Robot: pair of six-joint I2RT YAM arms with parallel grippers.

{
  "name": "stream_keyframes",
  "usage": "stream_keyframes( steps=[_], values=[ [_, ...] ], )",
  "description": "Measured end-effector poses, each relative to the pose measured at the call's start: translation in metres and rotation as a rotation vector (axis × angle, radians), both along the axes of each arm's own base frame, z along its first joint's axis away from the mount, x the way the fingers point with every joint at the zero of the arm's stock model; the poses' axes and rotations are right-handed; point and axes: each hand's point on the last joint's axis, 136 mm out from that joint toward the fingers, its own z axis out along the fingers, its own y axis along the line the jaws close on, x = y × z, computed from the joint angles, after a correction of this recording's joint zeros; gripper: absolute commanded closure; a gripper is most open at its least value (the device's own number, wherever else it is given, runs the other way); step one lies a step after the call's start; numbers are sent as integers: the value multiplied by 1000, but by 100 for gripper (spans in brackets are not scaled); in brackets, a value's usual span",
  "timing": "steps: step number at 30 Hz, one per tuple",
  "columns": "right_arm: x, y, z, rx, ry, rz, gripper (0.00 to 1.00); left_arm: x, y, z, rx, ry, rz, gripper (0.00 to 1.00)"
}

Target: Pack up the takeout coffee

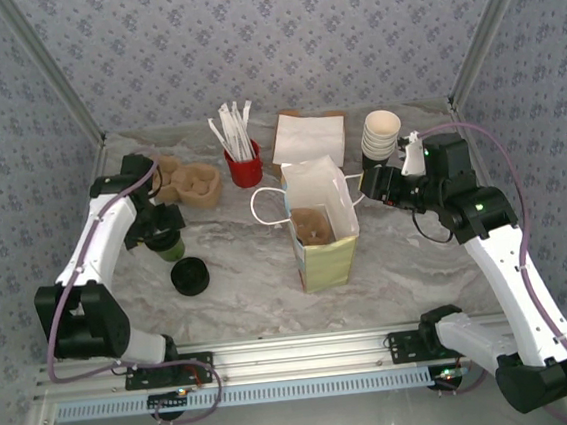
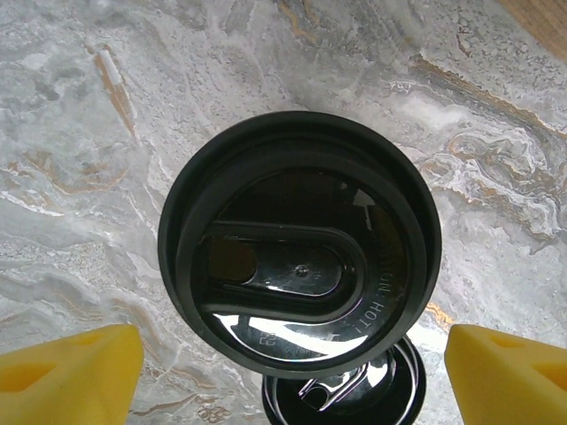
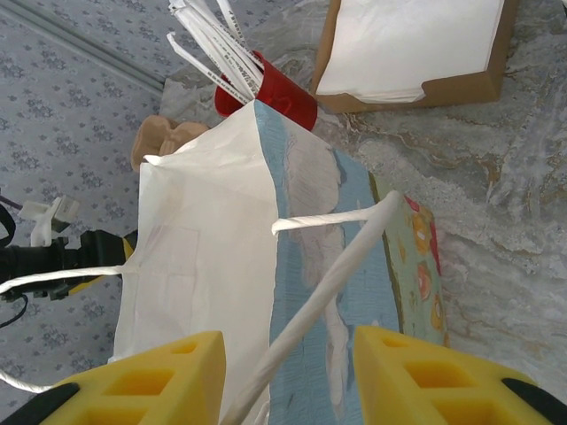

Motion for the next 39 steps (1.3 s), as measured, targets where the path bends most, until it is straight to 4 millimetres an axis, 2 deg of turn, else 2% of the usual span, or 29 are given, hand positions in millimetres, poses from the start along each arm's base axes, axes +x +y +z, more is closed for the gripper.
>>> stream_keyframes(
  steps=[35,39],
  values=[
    [1,0,-1,0,3,1,56,5,0,-15,-38,80,-37,17],
    [1,1,-2,0,4,1,56,7,-1,-16,-41,79,-45,20]
  ],
)
